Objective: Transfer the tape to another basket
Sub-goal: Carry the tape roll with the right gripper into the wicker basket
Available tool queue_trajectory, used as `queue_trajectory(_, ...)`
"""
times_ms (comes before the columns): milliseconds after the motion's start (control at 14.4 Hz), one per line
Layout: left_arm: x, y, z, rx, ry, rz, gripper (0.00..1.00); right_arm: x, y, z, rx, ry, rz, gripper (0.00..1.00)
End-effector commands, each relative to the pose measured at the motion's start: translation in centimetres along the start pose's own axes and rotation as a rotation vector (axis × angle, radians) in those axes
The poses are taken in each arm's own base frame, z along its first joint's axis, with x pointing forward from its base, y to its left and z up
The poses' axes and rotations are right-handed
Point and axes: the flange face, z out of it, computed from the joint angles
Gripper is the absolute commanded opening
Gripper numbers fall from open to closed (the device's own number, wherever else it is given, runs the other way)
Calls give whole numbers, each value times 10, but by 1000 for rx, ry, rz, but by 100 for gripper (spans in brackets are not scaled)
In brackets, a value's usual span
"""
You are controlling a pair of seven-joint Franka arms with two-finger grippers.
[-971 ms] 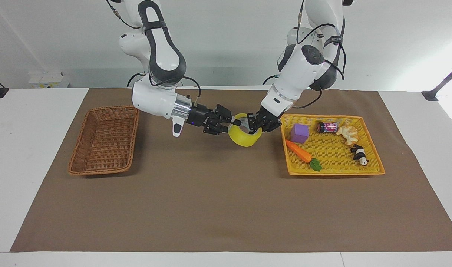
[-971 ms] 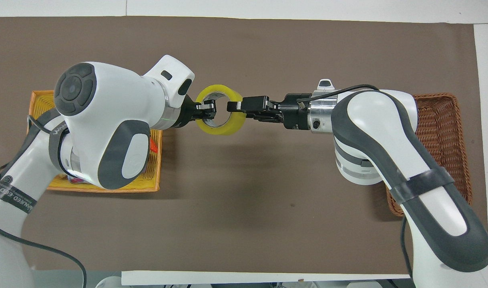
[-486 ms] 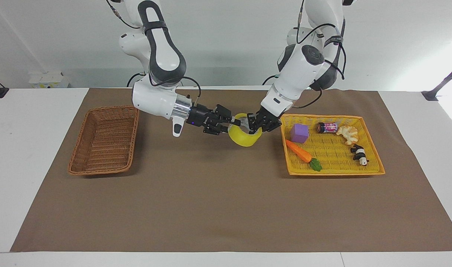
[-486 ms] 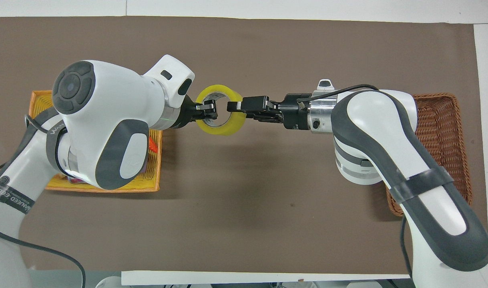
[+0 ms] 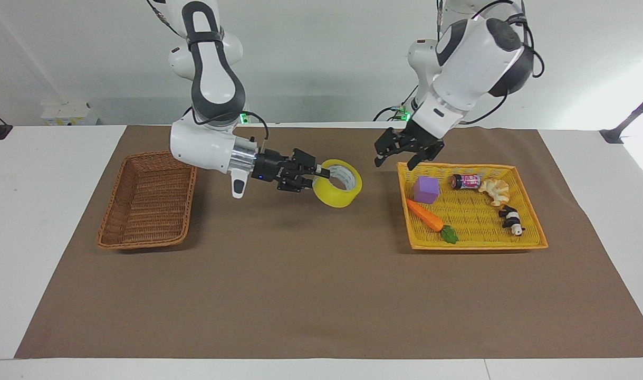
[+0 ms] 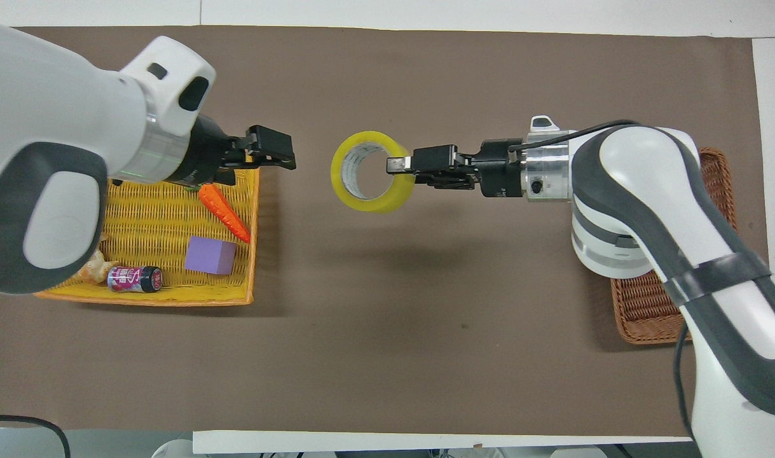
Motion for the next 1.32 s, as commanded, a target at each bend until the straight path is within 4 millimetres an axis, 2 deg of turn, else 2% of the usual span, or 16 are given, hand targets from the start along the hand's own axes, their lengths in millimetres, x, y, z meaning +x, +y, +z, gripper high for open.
queue_trajectory(0, 20, -55, -8, 85, 11, 26, 99, -2, 19, -78, -35, -69, -17, 0)
queue_trajectory(69, 26, -69, -14, 116, 26, 75, 99, -3, 33, -110, -33, -76, -22, 0)
queue_trajectory(208, 43, -112, -28, 151, 44, 142, 99, -9, 62, -175, -22, -74, -15, 0)
queue_trajectory(416, 51, -159, -40, 225, 9, 202, 99, -31, 110, -267, 9, -46, 32, 0)
queue_trajectory(555, 55, -186, -48, 239, -1, 231, 99, -42, 141, -316, 10, -68, 33, 0)
queue_trajectory(694, 55, -199, -60, 309, -25, 257, 99, -41, 187, -359, 8, -122, -9, 0)
queue_trajectory(902, 55, -202, -60, 333, -27, 257, 100, -35, 231, -384, 0, -157, -45, 0)
queue_trajectory(1110, 54, -222, -62, 334, -20, 216, 100, -33, 251, -380, -12, -187, -94, 0)
queue_trajectory(1249, 55, -223, -64, 334, -10, 213, 100, -35, 269, -376, -17, -211, -124, 0)
